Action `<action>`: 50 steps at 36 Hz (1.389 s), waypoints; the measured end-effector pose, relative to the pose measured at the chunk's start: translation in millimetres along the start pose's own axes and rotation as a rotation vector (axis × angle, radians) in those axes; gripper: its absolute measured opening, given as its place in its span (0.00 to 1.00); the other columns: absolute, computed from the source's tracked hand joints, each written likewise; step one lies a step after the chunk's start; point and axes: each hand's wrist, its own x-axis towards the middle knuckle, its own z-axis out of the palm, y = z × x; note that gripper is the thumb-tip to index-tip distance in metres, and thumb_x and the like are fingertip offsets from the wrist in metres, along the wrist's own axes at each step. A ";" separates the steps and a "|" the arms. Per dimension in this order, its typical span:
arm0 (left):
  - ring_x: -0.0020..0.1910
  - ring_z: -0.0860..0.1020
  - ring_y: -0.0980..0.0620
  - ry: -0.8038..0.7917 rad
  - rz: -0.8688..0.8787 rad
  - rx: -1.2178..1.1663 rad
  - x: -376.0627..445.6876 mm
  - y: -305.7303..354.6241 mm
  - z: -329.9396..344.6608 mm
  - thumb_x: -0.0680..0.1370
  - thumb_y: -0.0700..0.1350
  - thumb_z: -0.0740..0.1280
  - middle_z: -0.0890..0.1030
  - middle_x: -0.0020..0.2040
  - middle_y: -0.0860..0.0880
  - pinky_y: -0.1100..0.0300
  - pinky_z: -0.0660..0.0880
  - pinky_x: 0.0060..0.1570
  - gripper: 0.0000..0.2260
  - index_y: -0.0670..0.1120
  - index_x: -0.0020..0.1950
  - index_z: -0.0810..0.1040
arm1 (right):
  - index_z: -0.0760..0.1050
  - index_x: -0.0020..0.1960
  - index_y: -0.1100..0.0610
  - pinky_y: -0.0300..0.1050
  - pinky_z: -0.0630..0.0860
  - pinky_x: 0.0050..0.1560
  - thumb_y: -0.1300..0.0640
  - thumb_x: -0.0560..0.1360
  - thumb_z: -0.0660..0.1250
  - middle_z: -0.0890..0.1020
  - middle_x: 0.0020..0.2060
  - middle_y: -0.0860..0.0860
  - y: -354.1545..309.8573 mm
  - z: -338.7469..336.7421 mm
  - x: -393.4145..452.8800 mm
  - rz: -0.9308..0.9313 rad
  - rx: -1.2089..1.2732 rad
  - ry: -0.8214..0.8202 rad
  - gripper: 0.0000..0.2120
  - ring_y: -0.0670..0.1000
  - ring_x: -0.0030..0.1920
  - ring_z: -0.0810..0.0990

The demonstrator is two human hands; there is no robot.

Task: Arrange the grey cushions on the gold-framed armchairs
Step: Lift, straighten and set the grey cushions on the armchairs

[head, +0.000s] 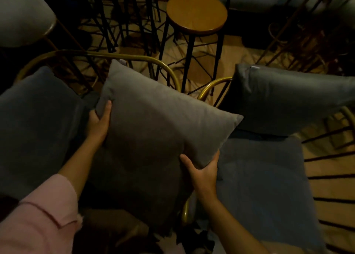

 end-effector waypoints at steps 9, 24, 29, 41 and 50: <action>0.68 0.72 0.39 -0.153 0.219 0.091 -120.7 62.4 55.8 0.72 0.69 0.65 0.72 0.71 0.39 0.47 0.70 0.67 0.39 0.41 0.72 0.67 | 0.53 0.80 0.47 0.54 0.65 0.74 0.38 0.66 0.76 0.63 0.77 0.49 -15.7 -129.1 -3.9 -0.035 0.072 0.263 0.50 0.50 0.74 0.66; 0.69 0.71 0.38 -0.350 0.190 0.113 -302.6 43.4 272.0 0.57 0.75 0.69 0.71 0.71 0.40 0.43 0.70 0.68 0.54 0.44 0.72 0.62 | 0.47 0.81 0.50 0.61 0.58 0.76 0.35 0.73 0.67 0.55 0.80 0.55 -19.9 -387.0 101.7 0.033 -0.431 0.390 0.46 0.60 0.78 0.56; 0.76 0.58 0.36 -0.220 0.354 0.416 -345.0 8.6 319.7 0.66 0.76 0.58 0.56 0.78 0.35 0.39 0.55 0.72 0.53 0.45 0.80 0.47 | 0.38 0.80 0.44 0.64 0.42 0.77 0.29 0.75 0.54 0.41 0.80 0.59 46.8 -371.4 104.2 0.235 -0.821 0.173 0.42 0.63 0.79 0.40; 0.79 0.50 0.38 -0.330 0.485 0.476 -333.3 -49.2 279.0 0.80 0.61 0.57 0.46 0.81 0.40 0.43 0.53 0.75 0.36 0.47 0.81 0.45 | 0.53 0.80 0.55 0.66 0.42 0.76 0.33 0.77 0.45 0.52 0.79 0.65 58.4 -312.9 48.5 -0.068 -0.982 0.277 0.38 0.67 0.79 0.47; 0.79 0.53 0.38 -0.364 0.450 0.521 -281.4 -88.5 181.9 0.75 0.60 0.68 0.46 0.81 0.39 0.44 0.59 0.75 0.42 0.46 0.80 0.51 | 0.63 0.77 0.55 0.65 0.33 0.73 0.37 0.74 0.57 0.57 0.78 0.64 58.6 -230.0 8.0 -0.344 -1.141 -0.020 0.37 0.66 0.78 0.49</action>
